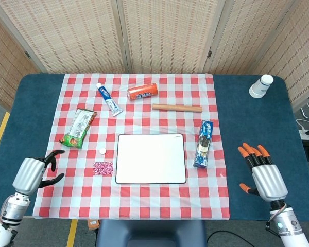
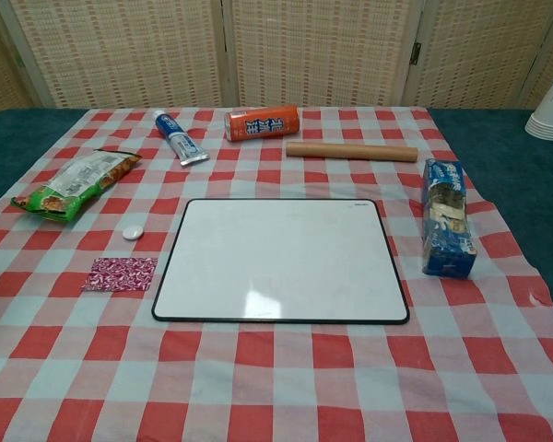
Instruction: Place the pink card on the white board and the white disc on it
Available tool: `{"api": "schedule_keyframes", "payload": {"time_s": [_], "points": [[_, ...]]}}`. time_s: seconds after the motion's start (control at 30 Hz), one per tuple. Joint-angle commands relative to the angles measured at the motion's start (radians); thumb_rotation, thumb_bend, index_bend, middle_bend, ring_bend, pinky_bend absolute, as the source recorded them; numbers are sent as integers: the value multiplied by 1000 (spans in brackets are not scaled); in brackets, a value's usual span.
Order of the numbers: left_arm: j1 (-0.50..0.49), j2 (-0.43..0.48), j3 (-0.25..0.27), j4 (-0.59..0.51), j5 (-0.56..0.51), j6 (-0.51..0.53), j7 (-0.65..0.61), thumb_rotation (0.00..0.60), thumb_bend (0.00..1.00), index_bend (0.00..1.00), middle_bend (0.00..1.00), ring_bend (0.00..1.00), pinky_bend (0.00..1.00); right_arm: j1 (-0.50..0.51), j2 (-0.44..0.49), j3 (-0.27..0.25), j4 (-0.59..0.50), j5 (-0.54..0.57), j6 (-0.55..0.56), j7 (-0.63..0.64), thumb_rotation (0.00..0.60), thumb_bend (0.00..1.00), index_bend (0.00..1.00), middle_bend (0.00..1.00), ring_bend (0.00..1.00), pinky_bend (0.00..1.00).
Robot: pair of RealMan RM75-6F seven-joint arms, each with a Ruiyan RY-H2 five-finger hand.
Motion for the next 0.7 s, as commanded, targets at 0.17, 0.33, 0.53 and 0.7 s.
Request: {"api": "schedule_keyframes", "payload": {"time_s": [0.17, 0.33, 0.53, 0.7], "points": [[-112, 53, 19, -263, 16, -224, 301, 600, 228, 366, 1000, 1000, 1000, 13, -1, -8, -5, -7, -24, -12, 600, 0, 0, 9, 0, 0], [-151, -19, -8, -316, -72, -317, 489, 600, 228, 334, 1000, 1000, 1000, 13, 4, -9, -6, -7, -24, -1, 600, 0, 0, 9, 0, 0], [-196, -147, -101, -327, -418, -386, 718, 600, 229, 330, 1000, 1000, 1000, 7, 14, -28, -8, -68, -2, 29, 600, 0, 0, 9, 0, 0], [-227, -227, -144, -314, -601, -352, 812, 600, 240, 330, 1000, 1000, 1000, 5, 19, -34, -3, -86, 5, 48, 600, 0, 0, 9, 0, 0]]}}
